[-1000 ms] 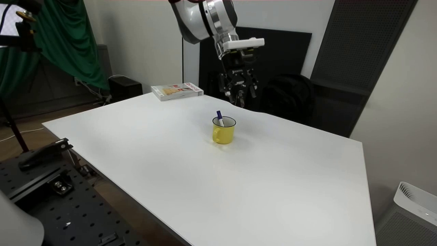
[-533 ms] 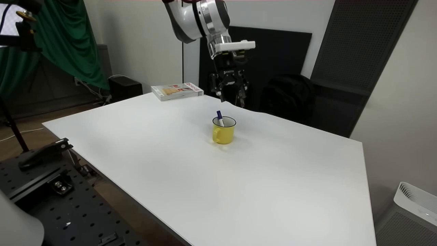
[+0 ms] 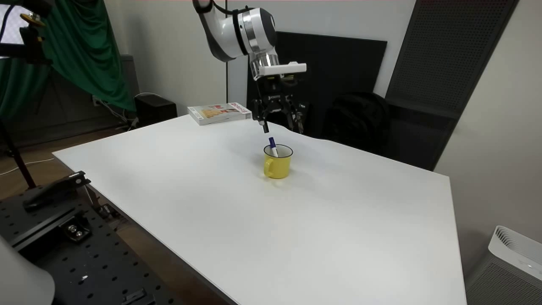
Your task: Remove the marker from the mug cup, place it on the table then put it back in the mug cup
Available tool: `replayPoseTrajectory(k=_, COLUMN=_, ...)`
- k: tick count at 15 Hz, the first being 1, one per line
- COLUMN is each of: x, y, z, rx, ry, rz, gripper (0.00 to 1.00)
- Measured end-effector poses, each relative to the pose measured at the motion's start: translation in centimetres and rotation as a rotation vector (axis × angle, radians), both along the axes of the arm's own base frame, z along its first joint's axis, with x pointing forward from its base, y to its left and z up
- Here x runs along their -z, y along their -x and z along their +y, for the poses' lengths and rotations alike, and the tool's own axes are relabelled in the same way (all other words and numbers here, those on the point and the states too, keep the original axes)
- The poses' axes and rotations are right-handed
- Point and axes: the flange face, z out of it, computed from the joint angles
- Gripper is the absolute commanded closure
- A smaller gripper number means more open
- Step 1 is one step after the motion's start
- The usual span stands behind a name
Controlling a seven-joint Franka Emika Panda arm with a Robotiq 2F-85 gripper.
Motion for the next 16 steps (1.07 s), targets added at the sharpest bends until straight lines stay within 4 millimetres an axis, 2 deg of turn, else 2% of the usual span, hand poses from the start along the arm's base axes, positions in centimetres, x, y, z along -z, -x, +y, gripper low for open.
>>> replayPoseTrajectory(k=7, x=2.4, y=0.3, z=2.3, rx=-0.045, ry=-0.019, rz=-0.001, gripper=0.00)
replayPoseTrajectory(k=16, x=4.7, y=0.1, z=2.5, rx=-0.046, ry=-0.018, rz=0.017, gripper=0.00)
